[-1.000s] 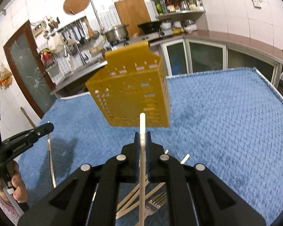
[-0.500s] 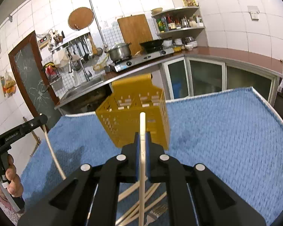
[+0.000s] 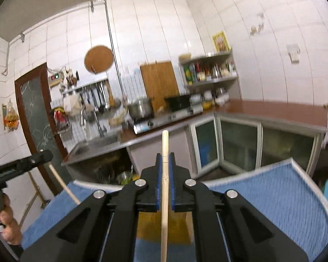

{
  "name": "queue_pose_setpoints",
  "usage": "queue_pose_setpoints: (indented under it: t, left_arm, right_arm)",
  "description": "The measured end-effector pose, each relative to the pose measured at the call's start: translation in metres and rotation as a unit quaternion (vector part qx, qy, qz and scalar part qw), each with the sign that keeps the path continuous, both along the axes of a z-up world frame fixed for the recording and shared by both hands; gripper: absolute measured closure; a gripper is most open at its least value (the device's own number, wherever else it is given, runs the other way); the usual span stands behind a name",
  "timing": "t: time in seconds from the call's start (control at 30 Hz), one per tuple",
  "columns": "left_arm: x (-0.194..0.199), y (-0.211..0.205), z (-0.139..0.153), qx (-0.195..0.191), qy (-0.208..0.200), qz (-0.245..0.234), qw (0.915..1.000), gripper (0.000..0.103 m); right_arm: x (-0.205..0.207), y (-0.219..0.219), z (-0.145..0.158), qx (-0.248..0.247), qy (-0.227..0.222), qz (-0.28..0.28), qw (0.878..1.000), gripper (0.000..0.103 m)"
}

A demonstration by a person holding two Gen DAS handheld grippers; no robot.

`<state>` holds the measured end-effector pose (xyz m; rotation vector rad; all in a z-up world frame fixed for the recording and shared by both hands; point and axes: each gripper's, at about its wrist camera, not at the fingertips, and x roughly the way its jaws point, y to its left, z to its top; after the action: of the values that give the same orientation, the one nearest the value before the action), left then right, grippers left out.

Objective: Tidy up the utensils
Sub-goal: 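Lift the chopsticks with both tools and carry them over the yellow holder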

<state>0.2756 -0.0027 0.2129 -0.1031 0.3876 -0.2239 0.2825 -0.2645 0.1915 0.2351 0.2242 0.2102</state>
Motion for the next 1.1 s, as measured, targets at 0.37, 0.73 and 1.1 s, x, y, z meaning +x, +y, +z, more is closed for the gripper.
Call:
queue_pose_setpoints:
  t: [0.37, 0.73, 1.1]
  left_arm:
    - [0.037, -0.031, 0.062, 0.005, -0.049, -0.005, 0.9988, 0.099]
    - [0.097, -0.046, -0.019, 0.023, 0.003, -0.006, 0.9997, 0.099]
    - [0.105, -0.032, -0.091, 0.027, 0.05, 0.0, 0.9984, 0.099]
  right_arm:
    - [0.067, 0.008, 0.04, -0.006, -0.064, -0.026, 0.998, 0.097]
    - [0.101, 0.013, -0.019, 0.001, -0.071, -0.016, 0.997, 0.097]
    - [0.089, 0.017, -0.081, -0.02, -0.036, 0.02, 0.999, 0.097]
